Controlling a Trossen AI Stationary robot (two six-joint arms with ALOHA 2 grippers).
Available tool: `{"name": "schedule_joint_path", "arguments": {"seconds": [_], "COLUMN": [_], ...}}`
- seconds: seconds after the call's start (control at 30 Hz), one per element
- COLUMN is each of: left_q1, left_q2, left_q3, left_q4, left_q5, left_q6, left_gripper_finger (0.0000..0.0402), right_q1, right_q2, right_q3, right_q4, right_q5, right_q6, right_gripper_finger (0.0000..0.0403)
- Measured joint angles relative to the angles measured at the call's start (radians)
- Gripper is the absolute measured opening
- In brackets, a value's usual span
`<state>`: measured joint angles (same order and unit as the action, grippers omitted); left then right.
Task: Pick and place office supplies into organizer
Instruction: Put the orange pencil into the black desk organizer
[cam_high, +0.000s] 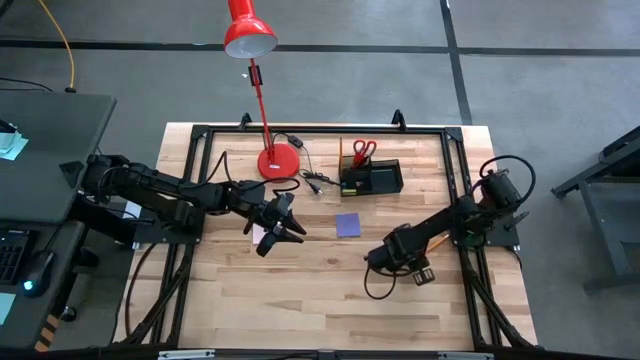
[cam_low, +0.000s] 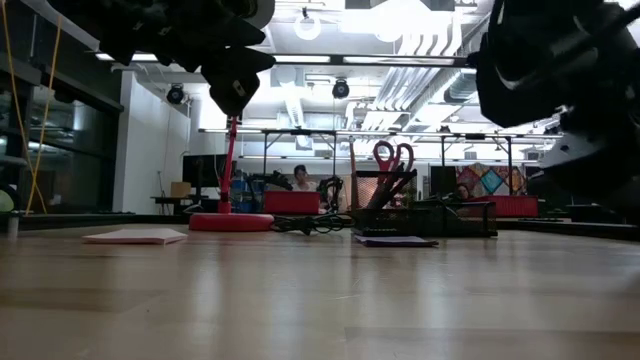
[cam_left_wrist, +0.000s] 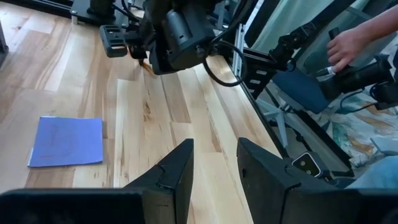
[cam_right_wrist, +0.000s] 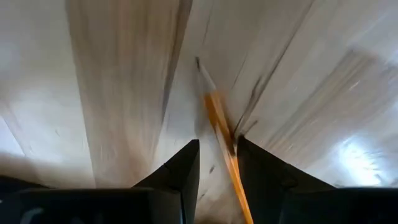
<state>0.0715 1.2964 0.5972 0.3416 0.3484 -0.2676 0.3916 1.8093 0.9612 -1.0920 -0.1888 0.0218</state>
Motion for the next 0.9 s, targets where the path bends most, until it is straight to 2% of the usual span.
{"name": "schedule_joint_path", "arguments": {"seconds": [0.2, 0.33, 0.43, 0.67, 0.9], "left_q1": [0.000, 0.000, 0.000, 0.000, 0.000], "left_q2": [0.000, 0.000, 0.000, 0.000, 0.000], "left_q3": [0.000, 0.000, 0.000, 0.000, 0.000], "left_q4": [0.000, 0.000, 0.000, 0.000, -0.001], "left_q5": [-0.001, -0.001, -0.002, 0.001, 0.023], "left_q6": [0.000, 0.000, 0.006, 0.008, 0.009], "left_gripper_finger": [0.0111, 0.0111, 0.0111, 0.0111, 0.0111], "right_q1": [0.008, 0.001, -0.009, -0.010, -0.032], "right_q2": [0.001, 0.001, 0.001, 0.003, 0.003], "right_q3": [-0.016, -0.017, -0.008, 0.079, 0.165], "right_q4": [-0.007, 0.010, 0.020, 0.137, 0.323], "right_q5": [0.002, -0.008, -0.069, -0.144, -0.160], "right_q6": [0.030, 0.074, 0.113, 0.225, 0.469], "right_gripper_finger": [0.0092, 0.0041, 0.0009, 0.0003, 0.0001]}}
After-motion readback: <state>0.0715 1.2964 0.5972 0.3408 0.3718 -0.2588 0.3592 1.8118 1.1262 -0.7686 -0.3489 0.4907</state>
